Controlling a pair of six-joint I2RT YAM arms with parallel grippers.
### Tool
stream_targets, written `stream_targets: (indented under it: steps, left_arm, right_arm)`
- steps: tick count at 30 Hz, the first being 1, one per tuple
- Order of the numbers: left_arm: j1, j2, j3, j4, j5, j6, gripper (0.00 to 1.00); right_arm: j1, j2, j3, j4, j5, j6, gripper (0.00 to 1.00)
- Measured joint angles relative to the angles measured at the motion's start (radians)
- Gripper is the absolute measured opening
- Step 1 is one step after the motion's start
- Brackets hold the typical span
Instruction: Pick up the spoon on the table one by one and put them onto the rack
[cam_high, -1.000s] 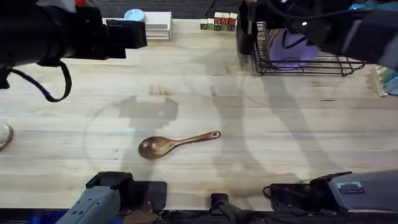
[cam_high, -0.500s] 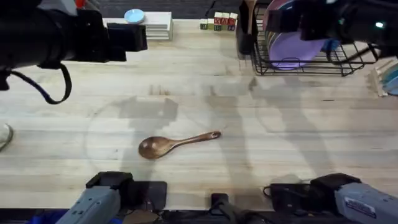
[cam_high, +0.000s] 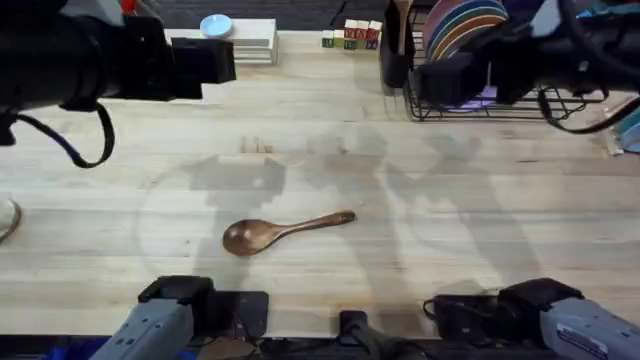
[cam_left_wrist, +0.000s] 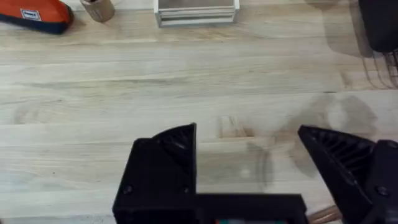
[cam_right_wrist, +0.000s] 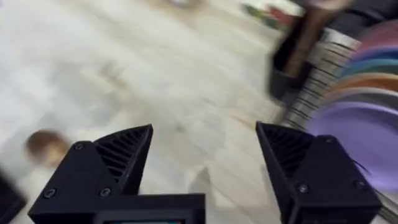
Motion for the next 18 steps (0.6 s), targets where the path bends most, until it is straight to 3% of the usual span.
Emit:
stream_targets:
  steps: [4,9,18]
  left_arm:
    - [0.000,0.000,0.000,-0.008,-0.002,0.000,0.994]
    - [0.000,0.000,0.000,-0.009,-0.007,0.000,0.994]
    - [0.000,0.000,0.000,-0.017,-0.020,0.000,0.994]
  right_arm:
    - [0.059,0.000,0.000,-0.067,-0.128,-0.072,0.996]
    - [0.187,0.000,0.000,-0.173,-0.193,-0.162,0.996]
    - [0.424,0.008,0.000,-0.201,-0.126,-0.222,0.996]
